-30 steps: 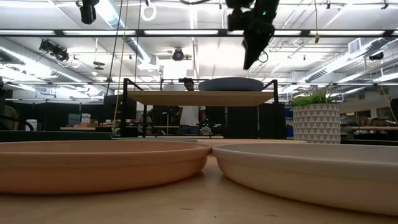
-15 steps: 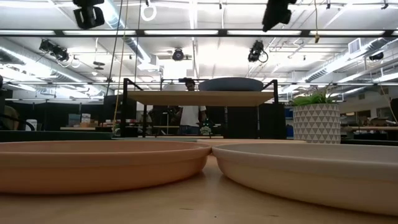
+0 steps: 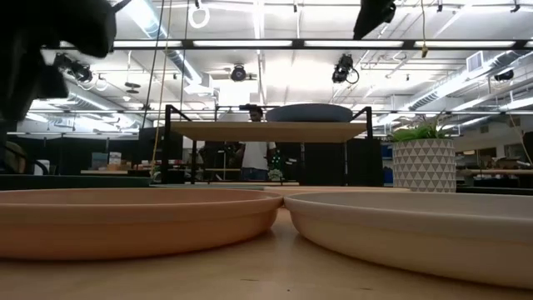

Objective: Place and stack plates onto a shelf
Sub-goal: Stack the dark green plate on top of the blue plate on the shelf

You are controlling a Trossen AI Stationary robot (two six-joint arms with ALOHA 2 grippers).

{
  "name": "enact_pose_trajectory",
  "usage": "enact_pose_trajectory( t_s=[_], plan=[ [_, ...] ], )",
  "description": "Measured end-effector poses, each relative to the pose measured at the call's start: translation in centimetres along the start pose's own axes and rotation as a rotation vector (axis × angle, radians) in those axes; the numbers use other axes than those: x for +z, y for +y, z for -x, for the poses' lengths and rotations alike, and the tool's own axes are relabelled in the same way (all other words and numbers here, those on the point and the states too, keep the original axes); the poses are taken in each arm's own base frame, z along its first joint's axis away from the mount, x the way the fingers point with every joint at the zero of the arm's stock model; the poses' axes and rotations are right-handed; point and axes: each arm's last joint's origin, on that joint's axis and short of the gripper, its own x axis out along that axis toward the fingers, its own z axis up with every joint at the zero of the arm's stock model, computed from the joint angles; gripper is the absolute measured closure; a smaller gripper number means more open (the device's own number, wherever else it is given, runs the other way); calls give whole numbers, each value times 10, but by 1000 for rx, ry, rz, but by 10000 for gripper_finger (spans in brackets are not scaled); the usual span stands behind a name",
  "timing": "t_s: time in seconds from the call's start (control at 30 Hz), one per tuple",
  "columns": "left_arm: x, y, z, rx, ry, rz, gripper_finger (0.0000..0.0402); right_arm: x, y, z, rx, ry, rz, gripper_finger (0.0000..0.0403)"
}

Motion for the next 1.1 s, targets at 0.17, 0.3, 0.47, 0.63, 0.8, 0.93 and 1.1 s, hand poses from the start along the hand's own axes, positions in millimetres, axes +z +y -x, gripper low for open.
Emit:
enact_pose_trajectory(
  t_s=[0.17,0.3,0.47,0.63,0.8,0.93,1.1],
  plan=[
    [-6,-2,-25,133,-16,-30,260,4,0,0,7,-41,4,271],
    [-5,1,-35,212,-57,-39,260,4,0,0,8,-44,8,271],
    [-4,2,-47,259,-56,-78,260,4,0,0,12,-43,9,271],
    [-7,5,-61,304,-9,-99,260,4,1,0,15,-43,9,271],
    [-8,7,-70,340,19,-137,277,5,1,0,15,-44,8,271],
    [-7,6,-70,333,28,-133,343,5,1,0,16,-46,8,271],
    [-5,2,-56,320,51,-99,383,6,1,0,17,-55,23,271]
  ],
)
